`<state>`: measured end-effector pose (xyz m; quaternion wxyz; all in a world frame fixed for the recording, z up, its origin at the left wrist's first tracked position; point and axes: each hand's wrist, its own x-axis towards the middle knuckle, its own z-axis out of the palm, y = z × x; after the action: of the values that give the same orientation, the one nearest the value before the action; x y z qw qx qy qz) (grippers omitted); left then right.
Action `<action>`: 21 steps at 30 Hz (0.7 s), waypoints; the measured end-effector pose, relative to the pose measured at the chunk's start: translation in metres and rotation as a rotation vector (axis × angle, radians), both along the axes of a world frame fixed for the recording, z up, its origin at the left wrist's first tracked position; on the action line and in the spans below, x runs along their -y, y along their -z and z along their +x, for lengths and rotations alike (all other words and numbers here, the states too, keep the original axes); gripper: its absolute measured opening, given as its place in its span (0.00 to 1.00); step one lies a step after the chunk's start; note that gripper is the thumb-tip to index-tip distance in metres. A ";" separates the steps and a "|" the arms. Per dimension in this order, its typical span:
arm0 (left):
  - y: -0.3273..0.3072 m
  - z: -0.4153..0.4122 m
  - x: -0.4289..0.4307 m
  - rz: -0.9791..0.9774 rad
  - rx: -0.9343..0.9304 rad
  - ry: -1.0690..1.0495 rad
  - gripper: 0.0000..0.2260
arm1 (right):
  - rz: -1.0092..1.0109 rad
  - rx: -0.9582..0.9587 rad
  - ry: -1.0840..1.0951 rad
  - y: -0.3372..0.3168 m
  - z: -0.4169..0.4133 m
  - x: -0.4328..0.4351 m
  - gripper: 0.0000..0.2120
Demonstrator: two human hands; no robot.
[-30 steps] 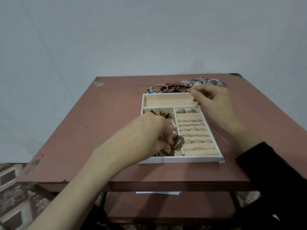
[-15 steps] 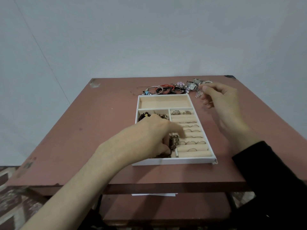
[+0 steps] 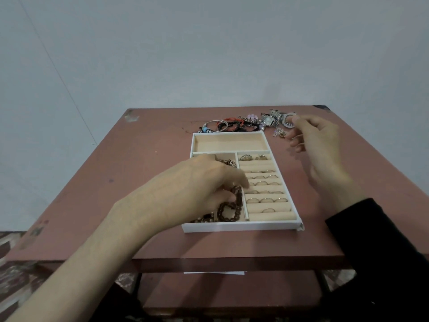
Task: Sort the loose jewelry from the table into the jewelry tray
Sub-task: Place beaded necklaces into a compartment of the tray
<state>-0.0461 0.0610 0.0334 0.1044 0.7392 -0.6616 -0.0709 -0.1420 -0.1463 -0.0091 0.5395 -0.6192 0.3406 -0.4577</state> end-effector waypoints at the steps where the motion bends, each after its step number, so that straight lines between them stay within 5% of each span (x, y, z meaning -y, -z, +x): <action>1: 0.001 0.001 0.000 0.009 -0.010 -0.027 0.13 | 0.003 0.001 0.005 0.000 0.000 0.000 0.06; 21: 0.003 0.011 0.001 0.081 -0.120 -0.084 0.06 | 0.049 0.006 0.046 -0.002 -0.002 0.001 0.08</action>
<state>-0.0348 0.0600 0.0306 0.1165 0.7645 -0.6190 -0.1373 -0.1439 -0.1471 -0.0070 0.5447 -0.5966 0.3644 -0.4634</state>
